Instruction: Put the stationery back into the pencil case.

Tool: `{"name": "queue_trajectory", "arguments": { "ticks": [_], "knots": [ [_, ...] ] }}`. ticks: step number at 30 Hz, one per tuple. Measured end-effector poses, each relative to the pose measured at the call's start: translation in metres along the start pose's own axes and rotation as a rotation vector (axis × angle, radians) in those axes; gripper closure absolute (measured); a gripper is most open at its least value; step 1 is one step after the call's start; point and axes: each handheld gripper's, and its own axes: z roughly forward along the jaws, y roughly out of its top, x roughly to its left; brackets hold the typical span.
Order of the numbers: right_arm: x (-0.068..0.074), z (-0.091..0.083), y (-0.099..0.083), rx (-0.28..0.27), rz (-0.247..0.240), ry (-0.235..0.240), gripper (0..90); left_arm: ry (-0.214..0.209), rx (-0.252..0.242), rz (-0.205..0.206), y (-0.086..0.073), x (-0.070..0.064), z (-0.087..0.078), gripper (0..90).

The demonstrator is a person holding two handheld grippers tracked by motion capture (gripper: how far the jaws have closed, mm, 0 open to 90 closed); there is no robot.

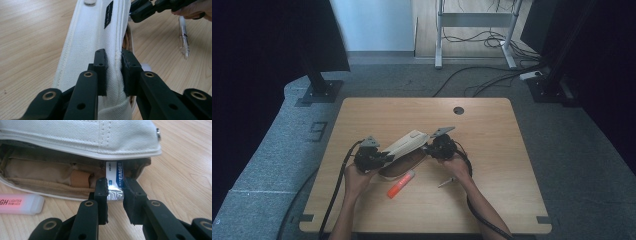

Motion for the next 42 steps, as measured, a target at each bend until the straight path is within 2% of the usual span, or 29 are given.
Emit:
{"name": "queue_trajectory", "arguments": {
  "ticks": [9,14,25,29,33,36,42],
  "knots": [
    [0.001,0.015,0.004,0.014,-0.002,-0.014,72.0,-0.008,-0.001,0.0,0.0,0.0,0.0,76.1],
    [0.003,0.023,0.009,0.016,-0.023,-0.032,72.0,-0.015,-0.001,0.0,0.0,-0.001,0.0,76.0],
    [0.004,0.036,0.015,0.024,-0.038,-0.073,71.6,-0.04,-0.005,-0.003,0.001,-0.001,0.0,76.0],
    [0.002,0.041,0.014,0.019,-0.031,-0.065,71.0,-0.042,-0.004,-0.003,0.001,-0.001,0.001,76.0],
    [0.001,0.039,0.014,0.016,-0.024,-0.051,60.3,-0.045,-0.007,-0.007,0.0,0.0,0.001,76.0],
    [0.001,0.034,0.014,0.009,-0.029,-0.053,56.4,-0.043,-0.007,-0.009,0.0,0.001,0.0,76.0],
    [0.0,0.022,0.009,0.014,-0.032,-0.025,50.0,-0.044,-0.008,-0.009,0.0,0.001,0.001,75.9]
  ]
}}
